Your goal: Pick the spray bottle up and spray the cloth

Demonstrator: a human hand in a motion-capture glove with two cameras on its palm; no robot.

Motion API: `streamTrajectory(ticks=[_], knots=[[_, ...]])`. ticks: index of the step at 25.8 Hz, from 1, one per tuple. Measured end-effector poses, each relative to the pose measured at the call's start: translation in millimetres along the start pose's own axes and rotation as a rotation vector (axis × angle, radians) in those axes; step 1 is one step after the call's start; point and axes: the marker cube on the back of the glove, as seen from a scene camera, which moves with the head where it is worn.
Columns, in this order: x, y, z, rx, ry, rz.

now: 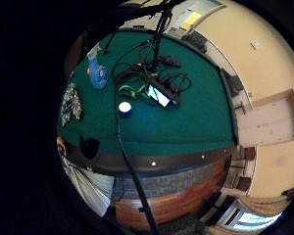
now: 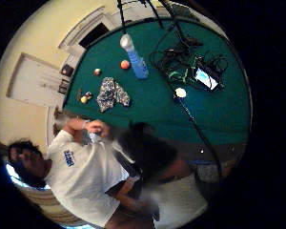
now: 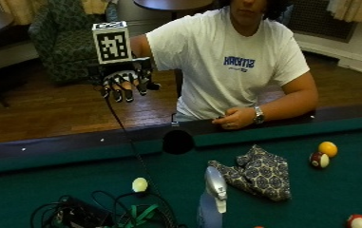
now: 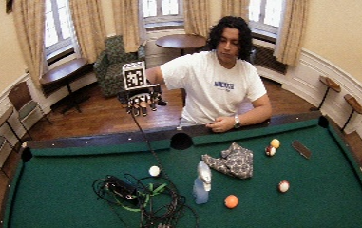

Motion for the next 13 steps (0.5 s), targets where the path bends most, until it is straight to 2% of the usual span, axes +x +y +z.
streamTrajectory(ticks=[13], knots=[[-13,2,10,-0.052,0.007,-0.011]])
